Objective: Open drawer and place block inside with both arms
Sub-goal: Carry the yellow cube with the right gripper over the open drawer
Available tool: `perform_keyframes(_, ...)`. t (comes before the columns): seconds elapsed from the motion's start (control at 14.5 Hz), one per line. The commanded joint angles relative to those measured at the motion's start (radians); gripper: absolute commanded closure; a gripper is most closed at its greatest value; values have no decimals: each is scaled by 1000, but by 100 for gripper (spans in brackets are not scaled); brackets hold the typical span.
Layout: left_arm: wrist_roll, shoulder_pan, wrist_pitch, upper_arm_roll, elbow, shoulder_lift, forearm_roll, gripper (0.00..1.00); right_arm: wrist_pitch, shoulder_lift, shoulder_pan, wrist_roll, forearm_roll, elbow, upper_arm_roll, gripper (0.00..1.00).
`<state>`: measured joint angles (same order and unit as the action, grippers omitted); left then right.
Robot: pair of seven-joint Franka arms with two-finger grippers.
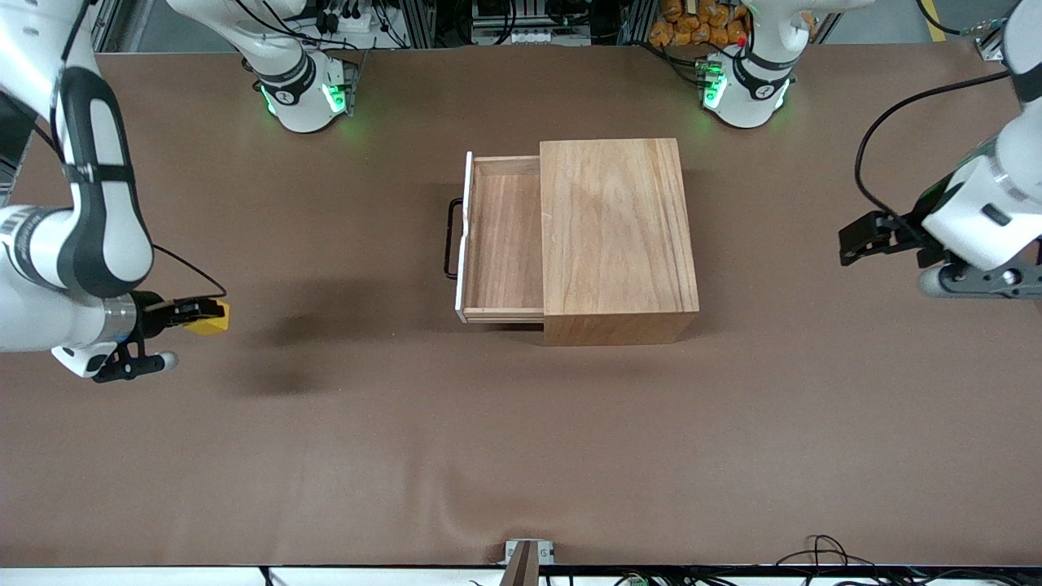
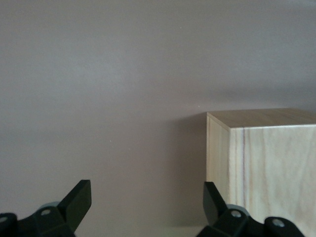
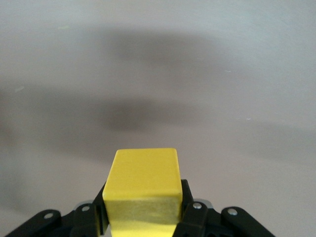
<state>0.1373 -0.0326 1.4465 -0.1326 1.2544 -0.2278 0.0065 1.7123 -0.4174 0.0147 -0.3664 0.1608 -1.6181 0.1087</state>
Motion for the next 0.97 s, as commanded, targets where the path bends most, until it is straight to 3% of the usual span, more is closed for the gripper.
perform_keyframes(0.0,-19,56,20,-10,130,119,-63,0,-78,67,120,-5,-6,29,2,83)
perform_keyframes(0.21,-22,72,61,-7,264,220,-57,0,-117,94,252,26,-4,62,2,83)
perform_keyframes(0.35,-22,73,132,-7,402,318,-57,0,-132,94,353,183,-3,92,0,83)
perform_keyframes(0.48,-22,73,170,-8,474,369,-57,0,-120,91,442,327,12,96,-1,83)
perform_keyframes(0.9,-19,74,152,-2,366,292,-49,0,-13,62,643,607,89,96,-1,83)
